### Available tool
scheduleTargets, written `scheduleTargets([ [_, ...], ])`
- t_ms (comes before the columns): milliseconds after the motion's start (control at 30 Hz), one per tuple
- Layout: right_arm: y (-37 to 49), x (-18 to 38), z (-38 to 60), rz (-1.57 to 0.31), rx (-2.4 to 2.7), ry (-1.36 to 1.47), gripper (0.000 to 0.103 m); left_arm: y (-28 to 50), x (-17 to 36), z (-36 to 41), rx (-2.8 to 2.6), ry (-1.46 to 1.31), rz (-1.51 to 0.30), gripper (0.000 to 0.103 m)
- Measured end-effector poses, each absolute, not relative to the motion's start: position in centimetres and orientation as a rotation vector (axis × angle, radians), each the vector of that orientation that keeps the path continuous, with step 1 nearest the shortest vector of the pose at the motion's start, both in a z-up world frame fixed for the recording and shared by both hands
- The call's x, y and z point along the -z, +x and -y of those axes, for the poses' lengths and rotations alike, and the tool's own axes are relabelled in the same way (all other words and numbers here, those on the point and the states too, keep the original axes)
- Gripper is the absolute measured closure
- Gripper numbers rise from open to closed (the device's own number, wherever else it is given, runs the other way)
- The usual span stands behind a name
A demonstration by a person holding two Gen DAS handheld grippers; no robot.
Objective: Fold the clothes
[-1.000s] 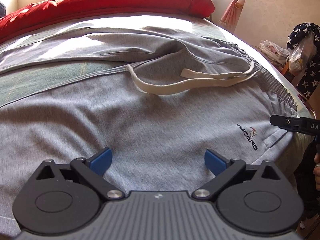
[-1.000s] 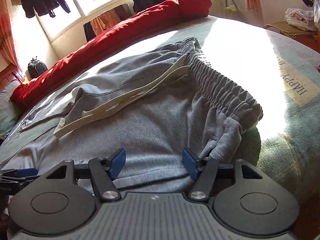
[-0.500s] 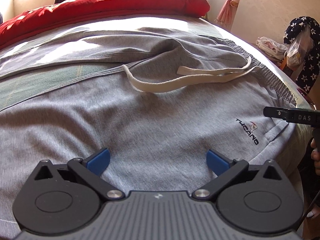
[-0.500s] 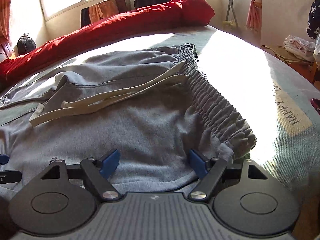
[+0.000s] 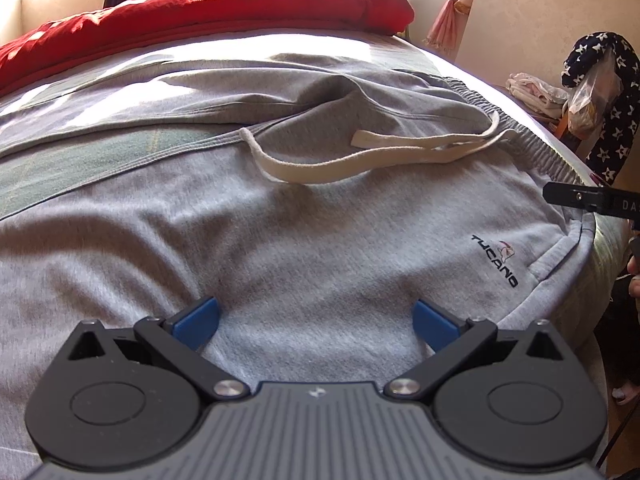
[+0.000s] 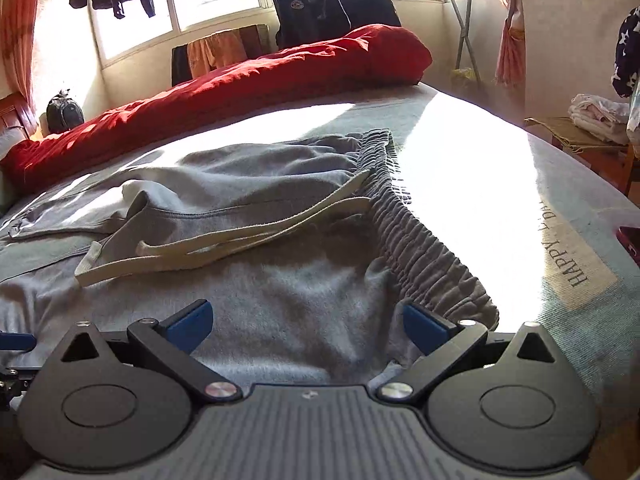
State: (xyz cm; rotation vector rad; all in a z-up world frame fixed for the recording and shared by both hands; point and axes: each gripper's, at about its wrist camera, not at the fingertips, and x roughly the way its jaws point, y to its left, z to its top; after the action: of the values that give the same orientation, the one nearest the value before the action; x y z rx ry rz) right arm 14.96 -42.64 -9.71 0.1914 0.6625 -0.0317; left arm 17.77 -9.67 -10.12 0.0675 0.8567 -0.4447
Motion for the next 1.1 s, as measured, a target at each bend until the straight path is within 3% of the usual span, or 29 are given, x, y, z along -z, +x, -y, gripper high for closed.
scheduleTargets([
  [67, 15.7, 11.7, 43.1, -0.74, 0.039, 0.209, 0.0, 17.7, 10.1, 9.7, 0.443, 0.068, -0.853, 0.001],
  [600, 14.7, 12.7, 42.1, -0.681, 0.043, 0.114, 0.0, 16.9, 7.7, 11.5, 0.447, 0.137, -0.74, 0.001],
  [833, 14.6, 12.8, 42.0, -0.673, 0.047, 0.113, 0.0, 18.2, 10.3, 12.6, 0.427, 0.098, -0.827, 0.001],
  [1100, 14.4, 13.0, 41.9, -0.661, 0.051, 0.107, 0.0, 18.1, 9.8, 12.5, 0.423, 0.092, -0.832, 0.001],
])
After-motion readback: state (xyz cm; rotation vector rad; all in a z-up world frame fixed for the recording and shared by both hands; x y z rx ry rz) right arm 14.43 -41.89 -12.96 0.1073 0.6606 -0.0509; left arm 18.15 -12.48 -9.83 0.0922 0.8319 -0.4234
